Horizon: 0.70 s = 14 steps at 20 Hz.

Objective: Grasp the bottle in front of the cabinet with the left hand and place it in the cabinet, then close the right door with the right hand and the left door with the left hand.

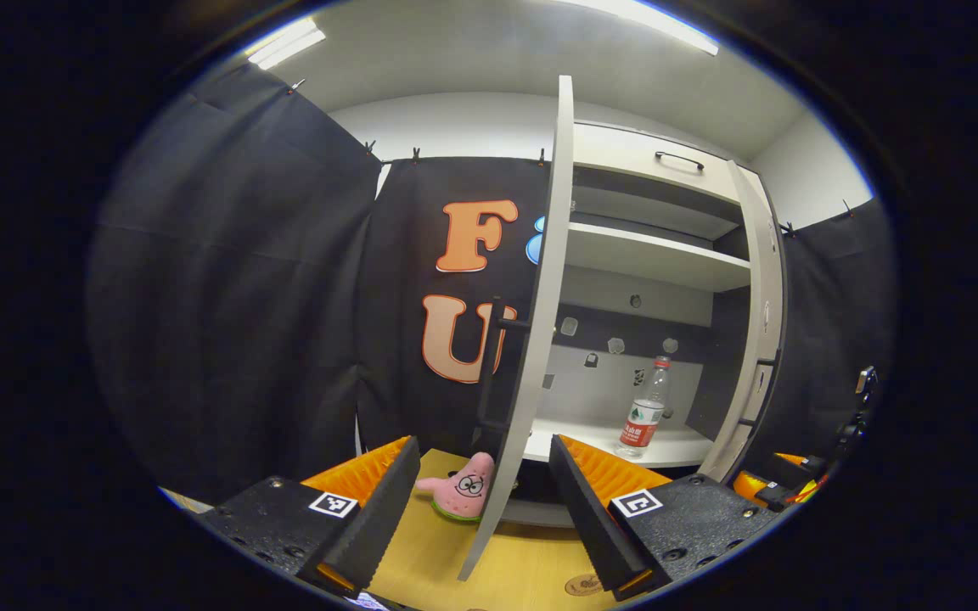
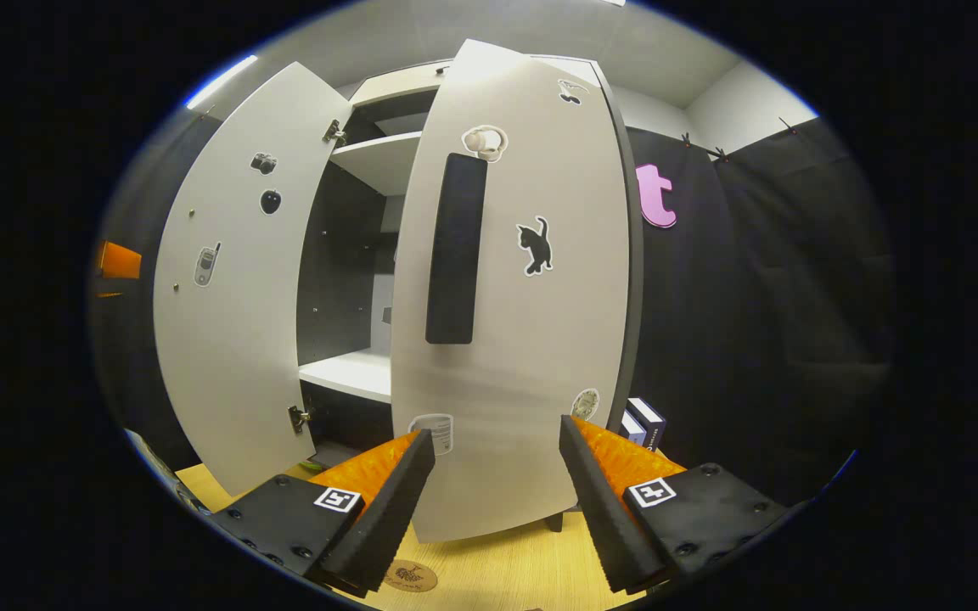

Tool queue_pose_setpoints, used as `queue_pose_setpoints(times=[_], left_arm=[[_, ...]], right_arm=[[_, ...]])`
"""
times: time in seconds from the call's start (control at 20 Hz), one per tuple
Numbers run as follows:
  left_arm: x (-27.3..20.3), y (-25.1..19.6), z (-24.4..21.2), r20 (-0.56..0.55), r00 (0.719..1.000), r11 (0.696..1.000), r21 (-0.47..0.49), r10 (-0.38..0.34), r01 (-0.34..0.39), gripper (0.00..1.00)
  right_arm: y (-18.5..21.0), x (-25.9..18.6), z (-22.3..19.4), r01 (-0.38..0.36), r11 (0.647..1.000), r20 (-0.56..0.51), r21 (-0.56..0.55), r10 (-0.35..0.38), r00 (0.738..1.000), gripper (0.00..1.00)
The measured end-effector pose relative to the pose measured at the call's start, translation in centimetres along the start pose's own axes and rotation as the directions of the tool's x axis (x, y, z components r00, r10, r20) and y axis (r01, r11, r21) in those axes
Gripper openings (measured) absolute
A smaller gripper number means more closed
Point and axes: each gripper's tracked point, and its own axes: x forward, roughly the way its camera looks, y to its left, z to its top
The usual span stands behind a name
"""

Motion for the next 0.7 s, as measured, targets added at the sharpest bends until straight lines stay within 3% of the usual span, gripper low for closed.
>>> queue_pose_setpoints(times=[0.1,0.3,0.35,0.7], left_arm=[[0.3,0.9,-0.4,-0.001,1.000,1.000,0.004,0.012,-0.012,0.96],[1.0,2.3,-1.3,0.003,0.999,0.999,0.015,0.034,-0.034,0.90],[1.3,2.6,-1.8,-0.006,0.999,0.999,0.015,0.039,-0.039,0.94],[4.2,4.5,-6.2,-0.071,0.995,0.998,0.009,0.063,-0.063,0.94]], right_arm=[[-0.2,-0.4,0.3,0.001,1.000,0.003,0.000,-0.001,1.000,0.98],[-0.5,-0.9,0.5,-0.001,1.000,-0.006,0.014,0.001,1.000,0.98],[-0.8,-1.1,0.7,0.002,1.000,-0.006,0.017,-0.001,1.000,0.98],[-2.4,-2.2,2.1,0.027,0.999,0.012,0.025,-0.028,1.000,0.98]])
